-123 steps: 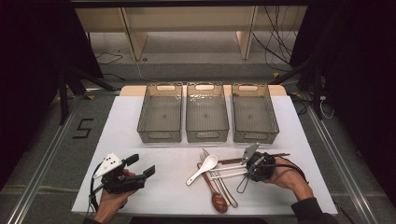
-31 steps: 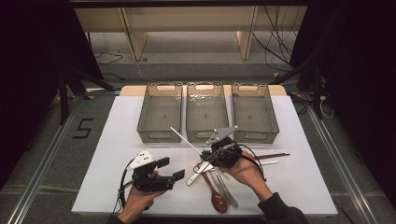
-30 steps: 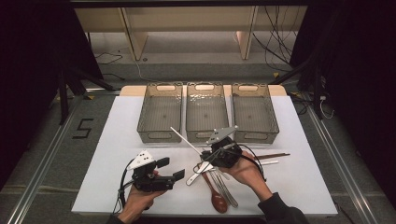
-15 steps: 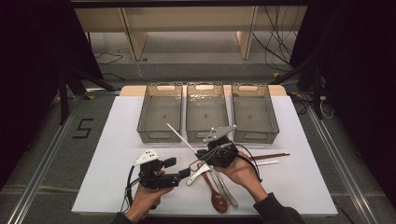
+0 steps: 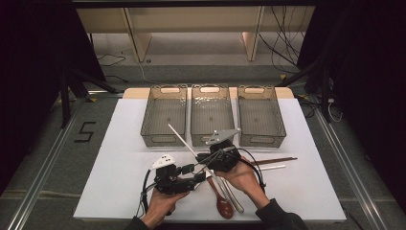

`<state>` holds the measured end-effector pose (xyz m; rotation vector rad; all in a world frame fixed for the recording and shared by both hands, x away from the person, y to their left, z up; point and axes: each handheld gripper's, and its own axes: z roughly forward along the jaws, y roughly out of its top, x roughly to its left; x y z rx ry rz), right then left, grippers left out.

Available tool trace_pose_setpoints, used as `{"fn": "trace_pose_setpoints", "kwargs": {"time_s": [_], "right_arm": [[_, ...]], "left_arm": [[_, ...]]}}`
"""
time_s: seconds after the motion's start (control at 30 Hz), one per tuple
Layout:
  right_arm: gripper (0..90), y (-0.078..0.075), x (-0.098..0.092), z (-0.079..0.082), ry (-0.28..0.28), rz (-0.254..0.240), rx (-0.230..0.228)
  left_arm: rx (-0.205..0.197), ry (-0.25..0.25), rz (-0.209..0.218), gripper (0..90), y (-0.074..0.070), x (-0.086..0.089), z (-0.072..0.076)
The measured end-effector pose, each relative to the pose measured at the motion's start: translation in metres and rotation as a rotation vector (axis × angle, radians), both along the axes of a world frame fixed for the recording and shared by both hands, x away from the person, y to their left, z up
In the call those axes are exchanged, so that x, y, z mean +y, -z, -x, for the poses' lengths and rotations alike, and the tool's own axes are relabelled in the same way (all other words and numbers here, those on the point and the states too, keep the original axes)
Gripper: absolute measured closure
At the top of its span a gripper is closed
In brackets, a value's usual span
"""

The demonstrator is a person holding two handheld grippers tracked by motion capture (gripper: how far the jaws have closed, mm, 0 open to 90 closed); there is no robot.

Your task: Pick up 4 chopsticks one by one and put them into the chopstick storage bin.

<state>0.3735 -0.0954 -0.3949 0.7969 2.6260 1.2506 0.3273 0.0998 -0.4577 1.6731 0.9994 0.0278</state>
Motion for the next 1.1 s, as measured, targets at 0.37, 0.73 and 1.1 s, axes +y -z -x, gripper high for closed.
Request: {"fn": "trace_pose_setpoints", "kwargs": {"time_s": [0.37, 0.73, 1.1], "right_arm": [[85.3, 0.002, 0.004, 0.002, -0.009, -0.013, 0.002], [85.2, 0.005, 0.005, 0.002, -0.007, -0.015, 0.001], [82.6, 0.001, 0.001, 0.003, -0.007, -0.044, -0.003]], "left_arm": [[-0.009, -0.001, 0.017, 54.7, 0.002, -0.008, -0.005], [0.013, 0.006, 0.036, 73.0, 0.004, -0.009, -0.009], [0.101, -0.005, 0.104, 83.3, 0.003, -0.002, -0.014]]}}
